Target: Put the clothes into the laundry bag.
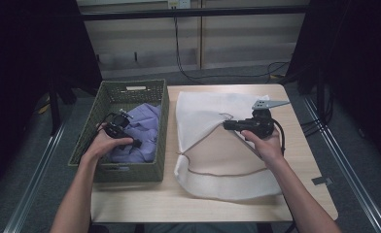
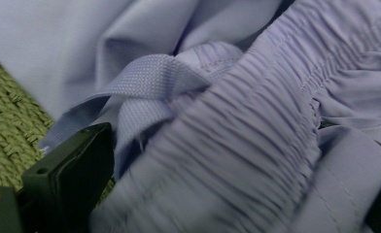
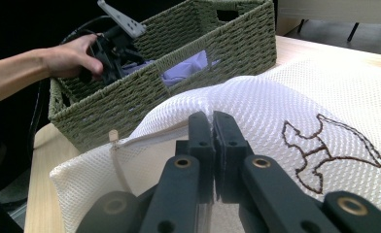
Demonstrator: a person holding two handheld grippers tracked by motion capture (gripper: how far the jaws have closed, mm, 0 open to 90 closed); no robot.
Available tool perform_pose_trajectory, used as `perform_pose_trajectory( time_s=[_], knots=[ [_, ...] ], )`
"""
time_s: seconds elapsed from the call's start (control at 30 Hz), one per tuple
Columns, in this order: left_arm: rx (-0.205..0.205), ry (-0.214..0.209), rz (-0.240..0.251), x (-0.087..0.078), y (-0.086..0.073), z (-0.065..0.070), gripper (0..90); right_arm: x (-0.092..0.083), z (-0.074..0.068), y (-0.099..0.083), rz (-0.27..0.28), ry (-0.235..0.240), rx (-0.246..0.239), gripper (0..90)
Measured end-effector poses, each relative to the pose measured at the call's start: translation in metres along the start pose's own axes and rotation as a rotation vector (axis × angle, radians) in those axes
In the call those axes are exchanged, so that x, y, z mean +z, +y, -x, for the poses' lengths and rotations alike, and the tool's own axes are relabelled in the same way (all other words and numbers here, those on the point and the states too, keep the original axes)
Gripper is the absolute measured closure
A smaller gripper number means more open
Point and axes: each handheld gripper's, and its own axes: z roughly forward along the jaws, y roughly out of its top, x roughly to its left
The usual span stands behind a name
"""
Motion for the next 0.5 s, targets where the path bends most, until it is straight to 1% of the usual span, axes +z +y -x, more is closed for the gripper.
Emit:
perform_pose_trajectory(
  time_s=[0.03,0.07,0.1,0.13,0.17,0.23,0.27,0.3,0.33,0.37,0.43,0.47,0.5],
  knots=[
    [0.003,0.002,-0.01,0.002,0.001,0.001,1.9,0.0,0.0,0.0,0.001,-0.002,0.001,87.7],
    [0.014,0.012,-0.008,0.004,0.0,0.001,1.8,0.0,0.0,0.0,0.0,-0.003,0.0,87.7],
    [0.032,0.023,-0.019,0.004,0.001,0.0,0.8,0.0,0.0,0.0,-0.002,-0.002,-0.002,87.6],
    [0.025,0.018,-0.005,0.007,0.0,0.0,0.3,0.001,0.0,0.0,-0.004,-0.001,-0.004,87.6],
    [0.029,0.017,-0.004,0.008,0.0,-0.002,0.3,0.001,0.0,0.0,-0.005,-0.001,-0.004,87.6],
    [0.013,0.008,-0.011,0.013,-0.001,-0.004,0.3,0.001,0.0,0.0,-0.006,-0.001,-0.003,87.6],
    [-0.013,-0.002,-0.025,0.014,-0.002,-0.004,0.3,0.001,0.001,-0.001,-0.006,-0.001,-0.002,87.6],
    [-0.018,-0.006,-0.026,0.015,-0.002,-0.005,0.2,0.001,0.001,-0.001,-0.007,0.001,0.0,87.5],
    [-0.035,-0.004,0.0,0.017,-0.002,-0.005,0.2,0.001,0.001,-0.001,-0.007,0.001,0.0,87.5],
    [-0.027,0.012,-0.011,0.017,-0.002,-0.003,0.0,0.001,0.0,0.0,-0.007,0.0,-0.003,87.4],
    [-0.02,0.006,-0.015,0.017,-0.003,-0.003,0.0,0.001,-0.001,0.0,-0.008,0.0,-0.005,87.4],
    [-0.03,0.006,-0.012,0.017,-0.003,-0.002,0.0,0.001,-0.001,0.0,-0.01,0.0,-0.006,87.3],
    [-0.026,-0.001,-0.001,0.018,-0.004,-0.003,0.0,0.001,0.0,0.0,-0.009,-0.001,-0.006,87.3]
  ],
)
